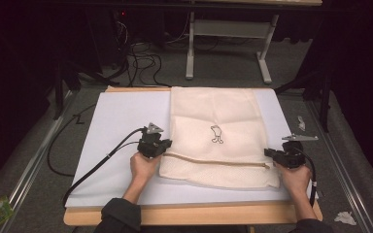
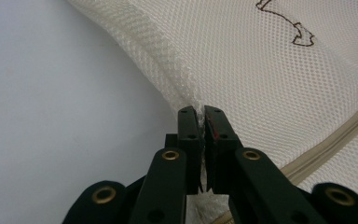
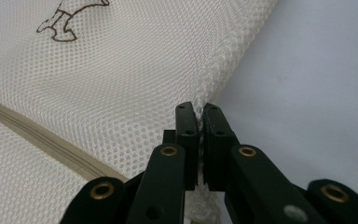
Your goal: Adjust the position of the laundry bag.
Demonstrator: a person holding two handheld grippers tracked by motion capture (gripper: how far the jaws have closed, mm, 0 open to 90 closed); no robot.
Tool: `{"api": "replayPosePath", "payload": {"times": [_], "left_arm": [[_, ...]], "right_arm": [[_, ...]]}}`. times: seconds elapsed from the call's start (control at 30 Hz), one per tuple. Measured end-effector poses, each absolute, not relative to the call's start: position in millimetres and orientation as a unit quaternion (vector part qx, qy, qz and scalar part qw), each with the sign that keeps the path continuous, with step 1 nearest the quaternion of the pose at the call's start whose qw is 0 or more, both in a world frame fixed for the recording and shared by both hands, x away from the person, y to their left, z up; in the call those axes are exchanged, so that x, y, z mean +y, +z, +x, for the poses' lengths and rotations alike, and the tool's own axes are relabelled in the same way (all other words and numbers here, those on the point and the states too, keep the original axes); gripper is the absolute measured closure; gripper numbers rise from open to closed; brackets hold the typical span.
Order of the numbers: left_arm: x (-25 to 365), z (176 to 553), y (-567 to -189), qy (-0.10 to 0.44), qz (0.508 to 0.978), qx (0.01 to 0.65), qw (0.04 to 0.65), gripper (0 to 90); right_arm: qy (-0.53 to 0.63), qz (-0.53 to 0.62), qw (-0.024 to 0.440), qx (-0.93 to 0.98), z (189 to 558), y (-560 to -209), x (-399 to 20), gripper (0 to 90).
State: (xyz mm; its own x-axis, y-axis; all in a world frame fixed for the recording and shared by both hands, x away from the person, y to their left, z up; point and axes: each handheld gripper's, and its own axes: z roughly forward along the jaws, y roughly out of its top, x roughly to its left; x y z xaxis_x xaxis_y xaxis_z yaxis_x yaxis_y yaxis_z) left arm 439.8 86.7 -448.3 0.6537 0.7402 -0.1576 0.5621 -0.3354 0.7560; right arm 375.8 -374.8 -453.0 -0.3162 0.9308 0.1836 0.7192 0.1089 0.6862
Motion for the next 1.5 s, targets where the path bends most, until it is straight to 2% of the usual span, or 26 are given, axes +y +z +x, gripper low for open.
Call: {"api": "replayPosePath", "payload": {"times": [1.5], "left_arm": [[156,416,-441,0.138,0.786,0.425,0.427,86.1]], "right_arm": [[0.390,0.513,0.125,0.754,381,-446,-315,87.9]]}}
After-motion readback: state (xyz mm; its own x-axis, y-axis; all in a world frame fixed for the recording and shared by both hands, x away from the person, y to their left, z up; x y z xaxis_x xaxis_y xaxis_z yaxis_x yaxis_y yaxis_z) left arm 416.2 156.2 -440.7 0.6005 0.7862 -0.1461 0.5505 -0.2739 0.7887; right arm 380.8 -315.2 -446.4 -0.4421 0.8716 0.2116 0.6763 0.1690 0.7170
